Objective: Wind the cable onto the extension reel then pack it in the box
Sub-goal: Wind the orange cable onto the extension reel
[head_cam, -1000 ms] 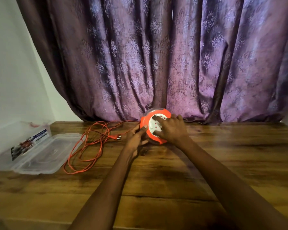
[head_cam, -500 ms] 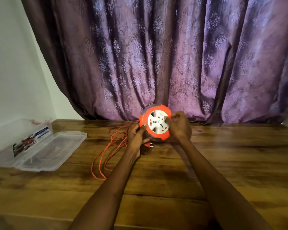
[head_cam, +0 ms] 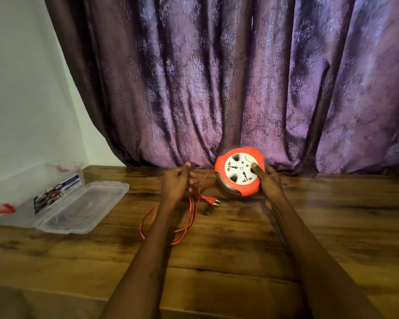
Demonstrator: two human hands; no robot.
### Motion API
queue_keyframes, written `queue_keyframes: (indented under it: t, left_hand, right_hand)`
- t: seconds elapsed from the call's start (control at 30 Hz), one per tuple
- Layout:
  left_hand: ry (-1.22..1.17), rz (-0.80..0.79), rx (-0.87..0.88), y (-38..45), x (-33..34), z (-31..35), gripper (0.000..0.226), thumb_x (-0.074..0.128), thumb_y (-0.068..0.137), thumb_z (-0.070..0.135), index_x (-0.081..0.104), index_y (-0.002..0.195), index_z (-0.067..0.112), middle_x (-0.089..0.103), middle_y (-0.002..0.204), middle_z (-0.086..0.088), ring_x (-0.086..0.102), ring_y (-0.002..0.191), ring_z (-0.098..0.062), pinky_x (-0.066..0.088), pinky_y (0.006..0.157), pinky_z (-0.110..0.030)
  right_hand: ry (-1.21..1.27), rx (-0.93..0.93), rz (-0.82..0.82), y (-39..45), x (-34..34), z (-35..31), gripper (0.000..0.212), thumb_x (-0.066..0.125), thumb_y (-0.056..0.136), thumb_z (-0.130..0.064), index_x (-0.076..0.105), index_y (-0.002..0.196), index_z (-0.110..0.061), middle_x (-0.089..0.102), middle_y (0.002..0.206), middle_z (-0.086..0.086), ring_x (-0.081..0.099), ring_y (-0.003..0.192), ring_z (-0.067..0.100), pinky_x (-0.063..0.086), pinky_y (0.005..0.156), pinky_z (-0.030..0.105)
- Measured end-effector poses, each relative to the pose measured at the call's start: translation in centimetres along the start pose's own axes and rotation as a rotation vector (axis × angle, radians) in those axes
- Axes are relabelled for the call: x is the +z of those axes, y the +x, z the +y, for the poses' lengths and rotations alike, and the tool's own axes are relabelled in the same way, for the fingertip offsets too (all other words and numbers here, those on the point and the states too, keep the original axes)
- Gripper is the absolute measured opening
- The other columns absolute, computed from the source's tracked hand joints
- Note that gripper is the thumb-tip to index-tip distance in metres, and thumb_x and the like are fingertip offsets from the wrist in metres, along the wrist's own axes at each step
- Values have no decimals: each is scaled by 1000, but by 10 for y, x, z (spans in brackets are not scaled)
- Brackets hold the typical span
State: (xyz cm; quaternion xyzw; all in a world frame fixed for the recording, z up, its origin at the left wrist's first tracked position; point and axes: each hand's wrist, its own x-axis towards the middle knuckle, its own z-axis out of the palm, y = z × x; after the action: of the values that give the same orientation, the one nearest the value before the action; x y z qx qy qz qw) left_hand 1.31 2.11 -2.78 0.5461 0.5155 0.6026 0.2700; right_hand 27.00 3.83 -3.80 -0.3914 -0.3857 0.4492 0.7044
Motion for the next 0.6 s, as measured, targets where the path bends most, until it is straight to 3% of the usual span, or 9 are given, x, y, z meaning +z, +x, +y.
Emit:
queue_keyframes:
  t: [0.07, 0.1, 0.2, 0.27, 0.43, 0.6]
  left_hand:
    - [271, 106, 207, 5, -21, -4, 25, 61, 95, 30, 74, 78, 16, 73, 75, -3, 68, 70, -12, 54, 69, -26]
    - [340, 82, 251, 7, -29, -7, 14, 64, 93, 22, 76, 91, 14, 74, 90, -9, 69, 84, -20, 55, 81, -32]
    - [542, -97, 296, 12, -44, -17, 29, 65, 90, 11, 72, 118, 9, 61, 115, -17, 63, 105, -32, 48, 100, -41]
    - [703, -169, 340, 12, -51, -24, 31, 64, 90, 16, 72, 121, 16, 62, 119, -15, 61, 109, -33, 45, 101, -41]
    - [901, -131, 464, 5, -43, -24, 31, 60, 92, 37, 68, 122, 33, 60, 123, -4, 50, 107, -33, 40, 94, -40]
    - [1167, -313, 581, 12, -22, -19, 35, 57, 90, 50, 65, 122, 40, 55, 136, 7, 47, 123, -26, 34, 99, -38]
  right_hand:
    - [20, -10, 10, 0, -2, -2, 35, 70, 91, -13, 65, 122, 3, 72, 102, 13, 69, 72, 13, 60, 64, 26]
    - [31, -14, 16, 0, -1, -2, 33, 70, 91, -13, 66, 121, 1, 73, 98, 9, 70, 70, 10, 60, 63, 26]
    - [59, -20, 21, -1, 2, -1, 31, 71, 91, -12, 67, 121, -4, 74, 96, 5, 71, 71, 10, 61, 65, 27]
    - [52, -19, 19, -1, 5, 2, 34, 71, 91, -13, 66, 122, -1, 73, 102, 11, 70, 75, 13, 61, 68, 28]
    - [37, -30, 22, -4, 13, 4, 39, 74, 89, -16, 65, 121, 4, 74, 97, 7, 71, 70, 7, 57, 61, 23]
    - [61, -40, -3, -7, 18, 4, 37, 74, 89, -16, 66, 121, 1, 75, 100, 9, 72, 75, 11, 60, 67, 28]
